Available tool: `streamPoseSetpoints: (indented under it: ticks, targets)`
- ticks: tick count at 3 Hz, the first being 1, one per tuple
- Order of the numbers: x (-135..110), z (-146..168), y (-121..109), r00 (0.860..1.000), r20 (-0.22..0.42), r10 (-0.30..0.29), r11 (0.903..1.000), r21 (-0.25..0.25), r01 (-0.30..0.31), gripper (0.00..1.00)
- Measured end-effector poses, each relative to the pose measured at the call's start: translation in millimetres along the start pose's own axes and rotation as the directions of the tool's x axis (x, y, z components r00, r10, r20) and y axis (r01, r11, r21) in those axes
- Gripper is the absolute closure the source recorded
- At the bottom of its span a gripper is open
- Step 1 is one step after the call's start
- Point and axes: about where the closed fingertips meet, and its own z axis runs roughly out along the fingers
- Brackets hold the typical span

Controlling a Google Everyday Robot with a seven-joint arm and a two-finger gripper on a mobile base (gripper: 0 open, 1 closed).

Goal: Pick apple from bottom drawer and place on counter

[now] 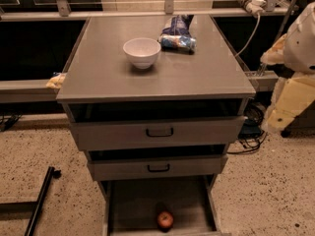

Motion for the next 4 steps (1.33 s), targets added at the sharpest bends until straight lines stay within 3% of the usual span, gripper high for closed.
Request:
streamPoseSetpoints:
  ticks: [1, 2, 3, 4]
  targets:
    - [-0.7, 19.3, 8.3, 0.998, 0.059, 0.025, 0.9997, -0.005, -0.025, 0.41]
    - [-13.3, 56.9, 39.7, 0.979, 0.188, 0.082, 0.9964, -0.037, -0.076, 0.65]
    - [-38.5, 122.0, 81.5, 0.938, 0.326, 0.12, 0.989, -0.122, -0.084, 0.89]
    - [-43.0, 146.8, 94.6, 0.93, 0.339, 0.142, 0.986, -0.131, -0.103, 1.0]
